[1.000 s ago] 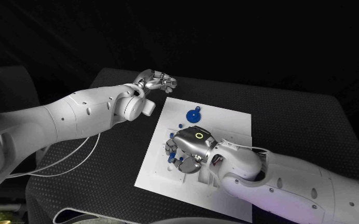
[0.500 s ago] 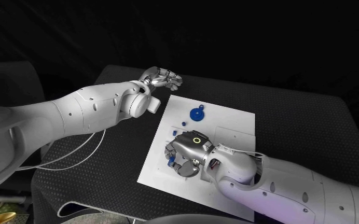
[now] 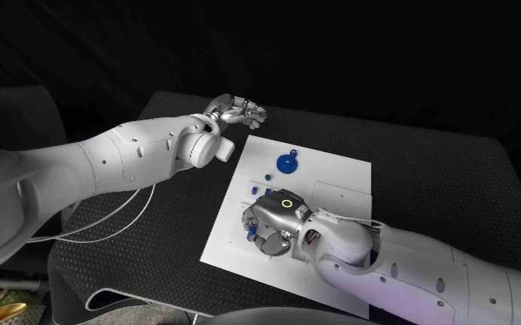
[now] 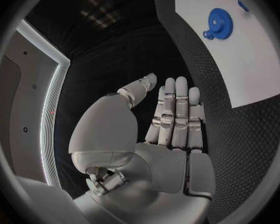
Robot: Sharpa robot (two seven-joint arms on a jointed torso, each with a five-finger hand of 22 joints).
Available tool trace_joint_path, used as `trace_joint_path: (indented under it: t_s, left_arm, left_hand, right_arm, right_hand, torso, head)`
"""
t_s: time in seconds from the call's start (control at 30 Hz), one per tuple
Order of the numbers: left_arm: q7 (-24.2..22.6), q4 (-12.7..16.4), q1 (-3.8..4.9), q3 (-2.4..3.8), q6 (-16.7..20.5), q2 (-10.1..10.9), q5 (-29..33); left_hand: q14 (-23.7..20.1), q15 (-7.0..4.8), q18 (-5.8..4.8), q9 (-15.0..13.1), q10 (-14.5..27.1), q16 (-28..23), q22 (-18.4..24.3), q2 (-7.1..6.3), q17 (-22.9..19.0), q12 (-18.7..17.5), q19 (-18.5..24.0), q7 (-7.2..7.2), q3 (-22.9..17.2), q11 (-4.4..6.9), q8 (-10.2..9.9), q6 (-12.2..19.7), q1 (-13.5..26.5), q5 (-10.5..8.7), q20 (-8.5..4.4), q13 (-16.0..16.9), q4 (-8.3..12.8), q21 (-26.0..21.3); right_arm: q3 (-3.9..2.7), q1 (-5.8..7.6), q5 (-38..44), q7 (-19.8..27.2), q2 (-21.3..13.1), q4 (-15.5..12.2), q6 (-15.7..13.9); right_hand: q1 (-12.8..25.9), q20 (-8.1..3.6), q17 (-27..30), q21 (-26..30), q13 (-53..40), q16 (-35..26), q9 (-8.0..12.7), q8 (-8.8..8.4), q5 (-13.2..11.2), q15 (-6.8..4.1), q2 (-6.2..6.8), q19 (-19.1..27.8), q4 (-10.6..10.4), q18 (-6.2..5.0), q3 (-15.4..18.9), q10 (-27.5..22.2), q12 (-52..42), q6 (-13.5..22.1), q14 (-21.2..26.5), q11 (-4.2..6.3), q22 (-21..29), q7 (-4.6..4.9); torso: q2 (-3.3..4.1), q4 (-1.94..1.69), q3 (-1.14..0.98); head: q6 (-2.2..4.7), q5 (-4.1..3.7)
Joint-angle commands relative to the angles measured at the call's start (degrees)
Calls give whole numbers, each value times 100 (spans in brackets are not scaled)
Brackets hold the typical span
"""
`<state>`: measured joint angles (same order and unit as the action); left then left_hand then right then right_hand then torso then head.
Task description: Assemble the parts on the task board
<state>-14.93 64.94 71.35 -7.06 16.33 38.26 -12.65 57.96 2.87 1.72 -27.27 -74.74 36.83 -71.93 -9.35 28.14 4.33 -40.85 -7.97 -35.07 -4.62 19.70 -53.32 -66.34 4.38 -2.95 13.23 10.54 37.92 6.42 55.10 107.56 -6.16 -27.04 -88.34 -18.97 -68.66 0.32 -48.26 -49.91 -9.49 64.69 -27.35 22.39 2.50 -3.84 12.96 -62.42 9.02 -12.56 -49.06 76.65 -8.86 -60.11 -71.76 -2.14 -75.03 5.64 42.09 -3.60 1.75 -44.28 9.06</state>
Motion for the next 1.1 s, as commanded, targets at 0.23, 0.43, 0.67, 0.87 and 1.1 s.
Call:
trace_joint_path:
  t_s: [0.23, 0.43, 0.67, 0.87, 1.1]
  left_arm:
    - [-61, 15, 8, 4, -88, -7, 32]
    - [-61, 23, 8, 4, -90, -8, 32]
    - [-59, 35, 8, 4, -96, -5, 32]
    - [-58, 38, 8, 4, -99, -8, 32]
    - [-54, 54, 8, 4, -106, -15, 32]
  left_hand:
    - [45, 15, 17, 9, 34, -41, -6, 52, 9, -3, 1, -4, 20, -4, 34, 44, 4, 11, 30, -8, -23, -42]
    - [45, 15, 17, 9, 35, -44, -7, 52, 12, -3, 2, -4, 20, -4, 34, 45, 4, 11, 30, -8, -22, -45]
    - [45, 15, 16, 10, 36, -48, -7, 54, 16, -3, 2, -5, 21, -4, 34, 46, 3, 12, 30, -9, -22, -47]
    - [45, 15, 16, 10, 36, -51, -8, 55, 20, -3, 2, -5, 21, -4, 34, 46, 1, 12, 30, -9, -21, -49]
    - [46, 15, 16, 10, 36, -54, -9, 56, 23, -3, 2, -5, 21, -4, 35, 46, -1, 12, 30, -9, -20, -51]
  right_arm:
    - [11, -9, 145, 32, 30, 75, 125]
    - [20, -9, 171, 24, 46, 131, 153]
    - [32, -9, 256, -10, 67, 167, 147]
    - [44, -9, 304, -4, 87, 167, 183]
    - [109, -9, 302, 15, 155, 189, 242]
  right_hand:
    - [-106, -16, -7, -17, -140, 22, -8, 15, 28, -37, -107, -29, 26, -244, 4, 23, -11, -25, 4, -1, -69, -2]
    - [-105, -16, -7, -17, -142, 21, -10, 15, 28, -37, -108, -28, 30, -244, 5, 23, -11, -24, 4, -1, -69, -2]
    - [-106, -16, -7, -18, -143, 21, -12, 15, 28, -37, -109, -27, 36, -244, 7, 23, -10, -23, 3, -1, -70, -2]
    - [-107, -17, -8, -18, -145, 20, -15, 16, 28, -37, -109, -27, 44, -244, 8, 24, -9, -24, 3, -1, -70, -2]
    - [-106, -17, -8, -19, -147, 20, -17, 17, 28, -37, -109, -26, 49, -244, 10, 24, -9, -24, 3, -1, -71, -3]
  torso:
    - [-4, 0, 5]
    - [-5, 0, 6]
    - [-2, 4, 4]
    - [-5, 2, 8]
    - [-3, 3, 6]
  head:
    - [-13, -5]
    - [-19, -7]
    - [-25, -4]
    - [-23, -10]
    - [-21, -15]
